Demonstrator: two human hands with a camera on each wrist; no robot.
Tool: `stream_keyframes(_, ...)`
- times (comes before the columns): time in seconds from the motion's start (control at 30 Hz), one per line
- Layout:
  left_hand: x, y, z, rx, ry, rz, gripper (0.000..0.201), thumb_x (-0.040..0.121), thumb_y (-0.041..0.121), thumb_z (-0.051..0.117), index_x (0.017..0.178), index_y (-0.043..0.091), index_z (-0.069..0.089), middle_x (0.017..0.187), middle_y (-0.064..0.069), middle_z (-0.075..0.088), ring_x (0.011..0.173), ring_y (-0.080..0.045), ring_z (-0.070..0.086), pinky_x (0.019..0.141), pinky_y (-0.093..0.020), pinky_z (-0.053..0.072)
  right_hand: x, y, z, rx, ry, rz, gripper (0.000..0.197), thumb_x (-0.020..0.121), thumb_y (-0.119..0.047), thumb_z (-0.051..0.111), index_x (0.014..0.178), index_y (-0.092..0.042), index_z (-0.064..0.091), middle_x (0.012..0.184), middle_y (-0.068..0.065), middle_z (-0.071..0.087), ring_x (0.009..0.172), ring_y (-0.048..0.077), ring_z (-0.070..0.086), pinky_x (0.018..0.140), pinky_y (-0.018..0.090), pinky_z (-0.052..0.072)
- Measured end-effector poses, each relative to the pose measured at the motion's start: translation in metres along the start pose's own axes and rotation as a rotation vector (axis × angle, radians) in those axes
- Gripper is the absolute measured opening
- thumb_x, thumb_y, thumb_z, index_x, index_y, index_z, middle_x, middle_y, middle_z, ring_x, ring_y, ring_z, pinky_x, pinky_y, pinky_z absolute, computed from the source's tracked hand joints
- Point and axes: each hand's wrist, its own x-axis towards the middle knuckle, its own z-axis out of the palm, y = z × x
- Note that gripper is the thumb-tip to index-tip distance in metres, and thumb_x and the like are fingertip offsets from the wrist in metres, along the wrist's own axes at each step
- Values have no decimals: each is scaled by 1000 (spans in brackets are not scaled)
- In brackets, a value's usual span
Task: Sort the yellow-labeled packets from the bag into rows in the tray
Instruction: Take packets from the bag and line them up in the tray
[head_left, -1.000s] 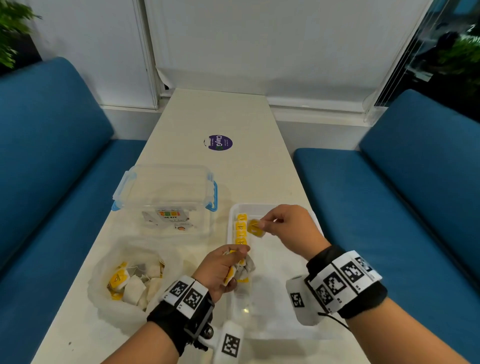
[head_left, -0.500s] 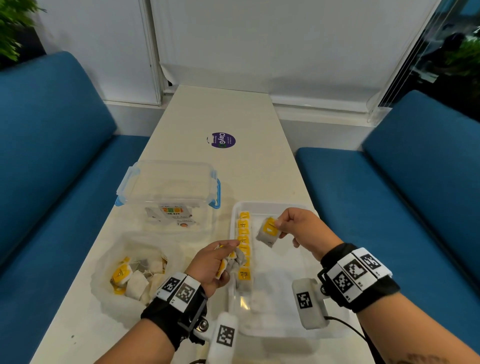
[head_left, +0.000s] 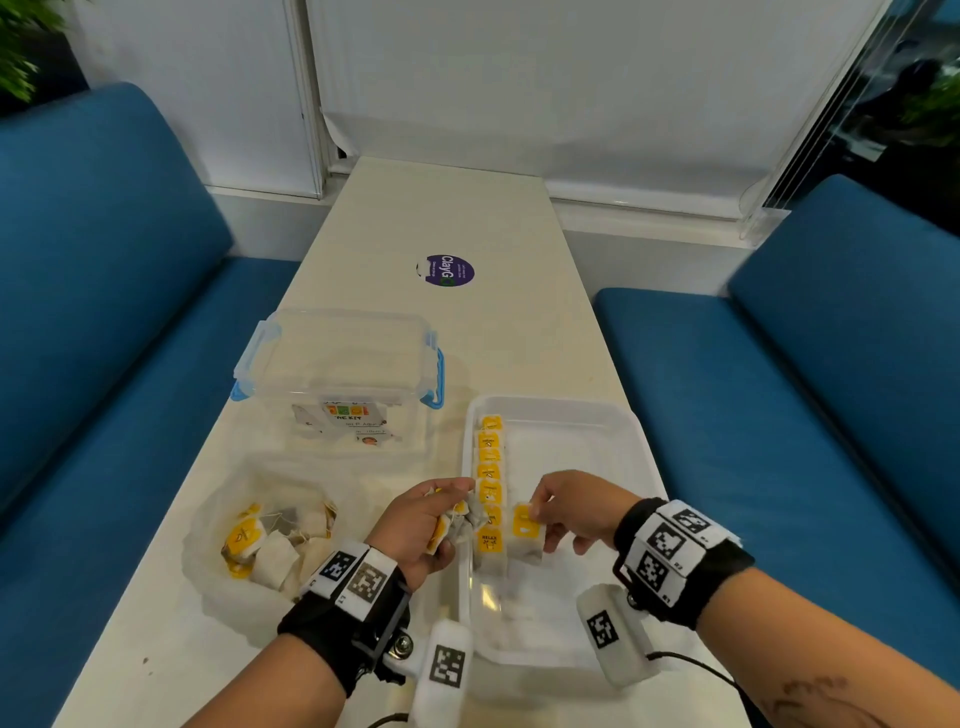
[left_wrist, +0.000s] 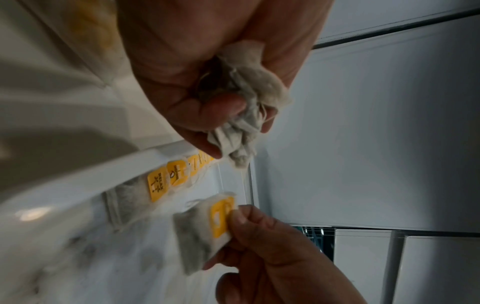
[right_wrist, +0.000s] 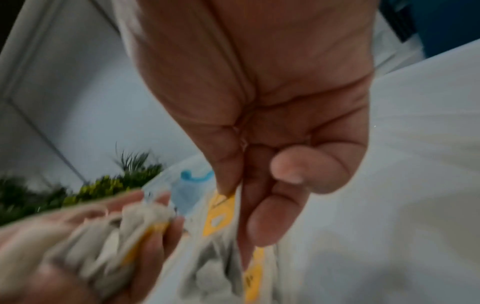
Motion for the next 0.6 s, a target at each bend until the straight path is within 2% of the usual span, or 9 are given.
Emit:
stream_keyframes(0.1, 0, -1, -1, 0, -1, -2, 7, 93, 14, 53, 92, 13, 60, 67, -2, 60, 37, -5, 49, 37, -10, 25, 5, -4, 15, -156, -104, 52, 18, 95, -14, 46, 77, -19, 50, 67, 1, 60, 59, 6, 56, 49, 17, 42)
stream_keyframes(0.17, 0, -1, -2, -6, -7, -2, 8, 93, 14, 52, 92, 13, 60, 63, -1, 60, 35, -4, 45, 37, -10, 25, 10, -7, 24, -169, -164, 79, 20, 94, -11, 44, 77, -18, 50, 66, 1, 59, 59, 6, 58, 51, 18, 43)
stream_keyframes(0.3, 1, -3, -2, -9, -1, -17, 9, 94, 15, 52, 95, 14, 61, 61, 1, 62, 34, -4, 43, 38, -9, 26, 23, -10, 38, -133, -248, 145, 9, 96, -11, 43, 88, -10, 47, 68, 5, 60, 60, 14, 59, 52, 21, 45)
stream_keyframes(0.43, 0, -5, -2, 2, 22, -33, 10, 93, 18, 54, 95, 17, 64, 60, 4, 64, 39, -4, 46, 39, -10, 29, 39, -11, 42, -135, -261, 220, 11, 97, -11, 44, 101, -2, 47, 47, 3, 64, 63, 20, 58, 61, 26, 48)
stream_keyframes(0.53, 0, -5, -4, -7, 34, -39, 11, 94, 18, 54, 96, 17, 64, 65, 2, 64, 40, -3, 49, 37, -10, 30, 46, -13, 41, -134, -242, 258, 13, 96, -12, 47, 92, 0, 49, 57, 8, 64, 66, 23, 62, 62, 29, 50)
stream_keyframes(0.6, 0, -5, -5, -11, 39, -42, 11, 94, 18, 54, 97, 17, 64, 65, 3, 64, 41, -4, 49, 37, -10, 30, 48, -15, 41, -127, -238, 287, 21, 97, -12, 47, 79, -2, 49, 56, 9, 63, 56, 20, 64, 57, 28, 52)
